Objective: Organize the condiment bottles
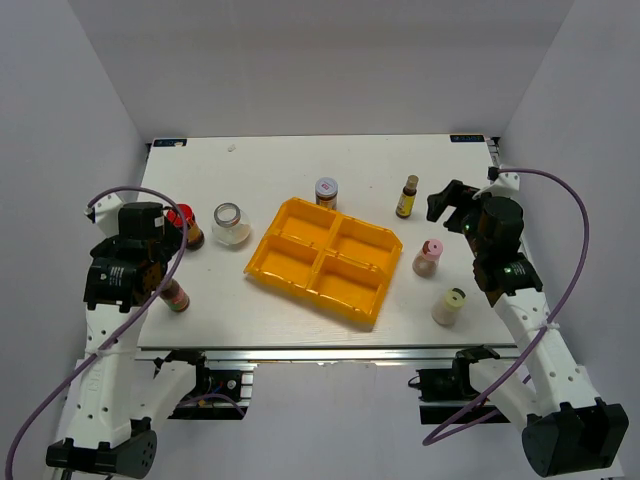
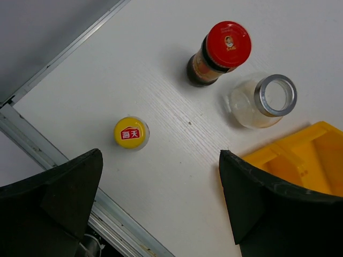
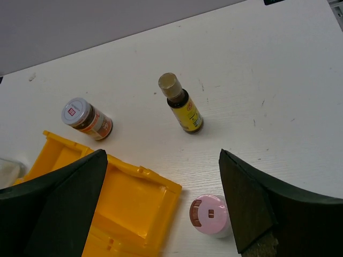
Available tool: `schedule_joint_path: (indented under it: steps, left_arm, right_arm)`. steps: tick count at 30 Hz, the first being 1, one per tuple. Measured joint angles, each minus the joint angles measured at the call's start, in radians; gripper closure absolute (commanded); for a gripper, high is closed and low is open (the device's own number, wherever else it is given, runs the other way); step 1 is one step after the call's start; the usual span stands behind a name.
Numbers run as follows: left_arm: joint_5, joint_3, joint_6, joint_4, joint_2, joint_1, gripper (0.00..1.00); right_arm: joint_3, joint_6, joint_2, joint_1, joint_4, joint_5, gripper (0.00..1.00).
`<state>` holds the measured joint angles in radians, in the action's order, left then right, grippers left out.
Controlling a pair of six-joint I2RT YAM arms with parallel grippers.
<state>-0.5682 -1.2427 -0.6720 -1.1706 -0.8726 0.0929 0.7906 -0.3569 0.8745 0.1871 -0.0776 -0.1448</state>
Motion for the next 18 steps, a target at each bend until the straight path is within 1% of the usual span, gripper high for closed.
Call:
schedule_joint_path:
  steps: [7, 11, 15, 18]
  left_arm:
    - [-0.049, 0.119, -0.089, -0.032, 0.005, 0.0, 0.02]
    - [-0.058, 0.193, -0.116, -0.019, -0.005, 0.0, 0.02]
    - [-0.073, 0.22, -0.124, 0.011, -0.016, 0.0, 0.02]
    - [-0.1, 0.221, -0.134, 0.026, -0.051, 0.0, 0.02]
  right_arm:
    - [-0.012, 0.021, 0.003, 0.0, 0.046, 0.07, 0.11]
    - [-0.025, 0.041, 0.008, 0.0, 0.059, 0.099, 0.11]
    - [-0.029, 0.05, 0.018, 0.0, 0.059, 0.106, 0.11]
    - [-0.029, 0.053, 0.024, 0.0, 0.06, 0.112, 0.11]
